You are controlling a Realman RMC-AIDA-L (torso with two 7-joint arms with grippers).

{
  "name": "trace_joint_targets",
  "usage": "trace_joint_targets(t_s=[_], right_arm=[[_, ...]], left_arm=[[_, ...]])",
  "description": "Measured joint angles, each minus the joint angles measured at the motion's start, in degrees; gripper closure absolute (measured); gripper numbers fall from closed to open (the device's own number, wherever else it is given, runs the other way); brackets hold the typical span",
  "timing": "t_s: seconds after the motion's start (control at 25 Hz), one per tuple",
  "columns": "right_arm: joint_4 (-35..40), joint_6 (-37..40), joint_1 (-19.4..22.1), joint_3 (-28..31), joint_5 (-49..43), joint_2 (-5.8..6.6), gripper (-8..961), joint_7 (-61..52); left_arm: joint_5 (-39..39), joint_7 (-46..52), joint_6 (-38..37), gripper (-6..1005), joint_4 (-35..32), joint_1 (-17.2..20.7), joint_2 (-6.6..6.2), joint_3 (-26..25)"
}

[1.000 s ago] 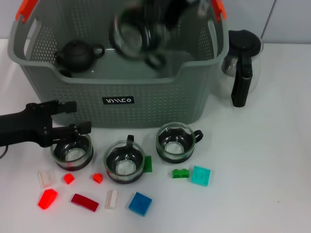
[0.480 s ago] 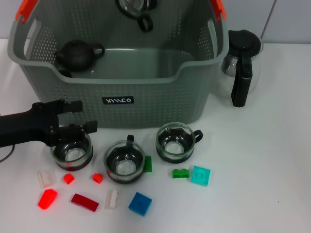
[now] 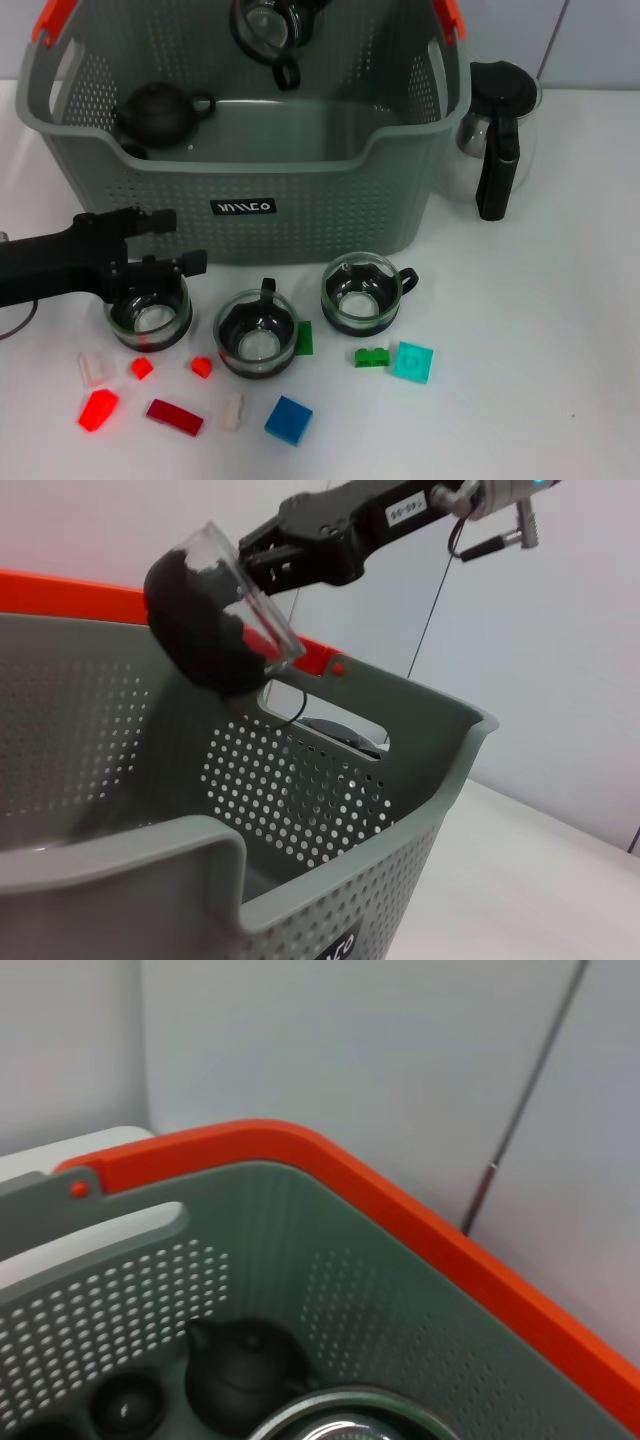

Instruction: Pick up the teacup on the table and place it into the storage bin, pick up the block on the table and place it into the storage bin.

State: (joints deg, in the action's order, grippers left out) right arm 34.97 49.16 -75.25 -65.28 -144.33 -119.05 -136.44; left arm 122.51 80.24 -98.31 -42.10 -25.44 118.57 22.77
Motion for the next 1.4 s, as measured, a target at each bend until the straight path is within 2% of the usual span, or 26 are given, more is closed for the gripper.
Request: trace_joint_targets(t_s=[0.6,1.4], right_arm=[[-10.71,-8.42,0.18,0.64,1.7,-0.84,897,-2.6],[-12.89,-9.88,1.67,0.11,1.93,-0.83,896,-2.3]], left_arm=[[0.0,0.03,-0.04,156,1.26,-0.05,0.18,0.12],[0.1,0.0,0.65,155,1.5,-0.1,0.17,0.3]])
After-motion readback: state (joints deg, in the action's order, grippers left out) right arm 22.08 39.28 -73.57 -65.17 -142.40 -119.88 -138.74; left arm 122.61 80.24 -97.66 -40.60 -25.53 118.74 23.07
